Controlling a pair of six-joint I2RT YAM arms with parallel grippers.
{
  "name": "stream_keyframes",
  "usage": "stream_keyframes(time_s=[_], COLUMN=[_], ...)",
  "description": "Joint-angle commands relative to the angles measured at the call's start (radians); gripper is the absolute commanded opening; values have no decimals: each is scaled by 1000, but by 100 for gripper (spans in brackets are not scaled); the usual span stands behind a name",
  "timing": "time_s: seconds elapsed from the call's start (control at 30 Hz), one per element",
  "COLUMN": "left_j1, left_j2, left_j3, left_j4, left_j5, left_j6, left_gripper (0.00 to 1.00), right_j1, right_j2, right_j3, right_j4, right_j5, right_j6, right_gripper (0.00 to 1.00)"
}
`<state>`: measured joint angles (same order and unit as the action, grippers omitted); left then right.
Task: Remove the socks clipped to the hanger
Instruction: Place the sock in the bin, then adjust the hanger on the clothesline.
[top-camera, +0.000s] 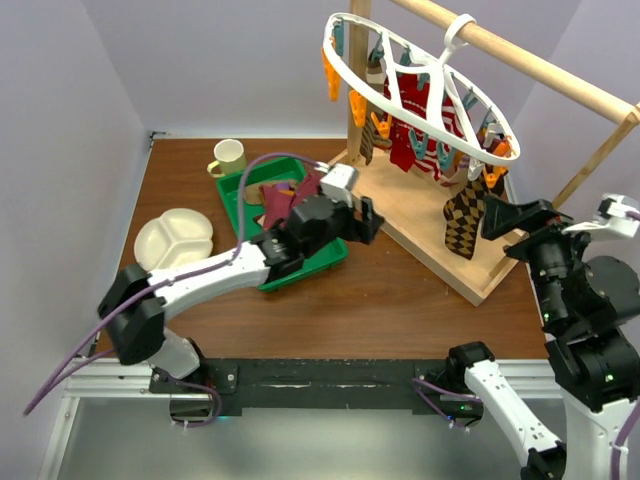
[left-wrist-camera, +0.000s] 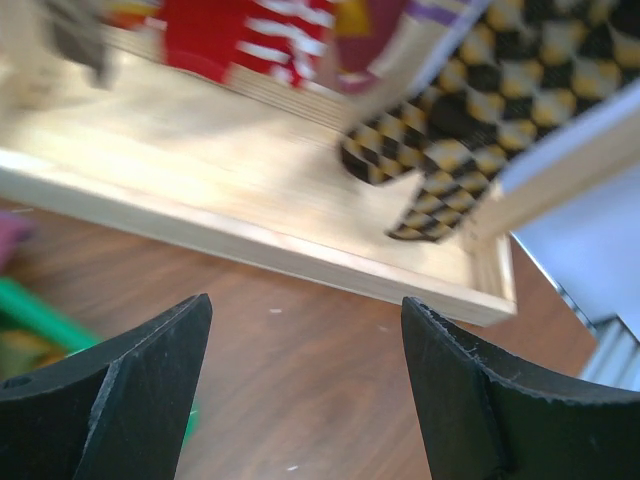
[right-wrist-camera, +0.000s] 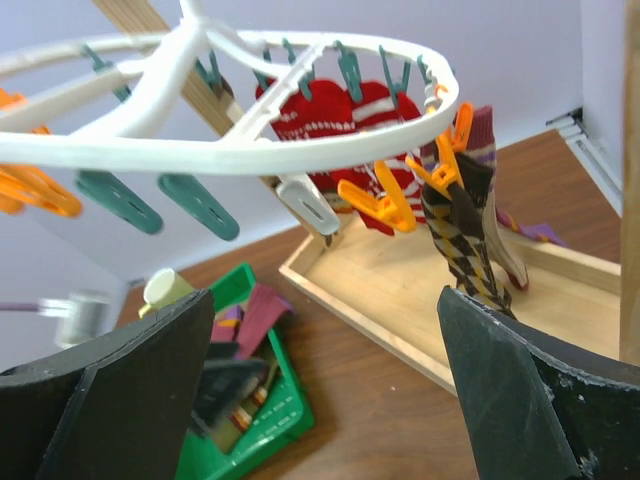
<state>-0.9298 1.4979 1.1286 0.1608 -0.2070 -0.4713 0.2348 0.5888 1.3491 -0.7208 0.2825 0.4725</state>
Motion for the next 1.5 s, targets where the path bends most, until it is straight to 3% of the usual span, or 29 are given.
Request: stream_keyframes(time_s=[0.0,0.2,0.47,0.77,0.87,1.1,1.27,1.47], left_j1=[-63,-116,-136,-168,-176,-179,-179,-178], left_j2=[140,257,384,582,608,431,187,-33], left_j3=[108,151,243,428,441,234,19,-85], left_j4=[222,417,503,608,631,669,678,608], left_j5=[21,-19,31,12,0,-14,-95,-155], left_j6=[22,43,106,215,200,204,192,210], left_gripper=[81,81,82,84,84,84,82,77], right_j1=[1,1,1,1,1,0,1,0], right_j2=[11,52,200,183,212,272,328,322], right_j3=[79,107,196,200,206,165,193,177], right_j4=[-14,24,52,83,103,282,274,290], right_j5=[52,61,-8,26,-32,-270,-298,-289], right_j6=[31,0,0,9,-52,-181,-178,-153], right_gripper=[98,98,95,99,98,95,92,93])
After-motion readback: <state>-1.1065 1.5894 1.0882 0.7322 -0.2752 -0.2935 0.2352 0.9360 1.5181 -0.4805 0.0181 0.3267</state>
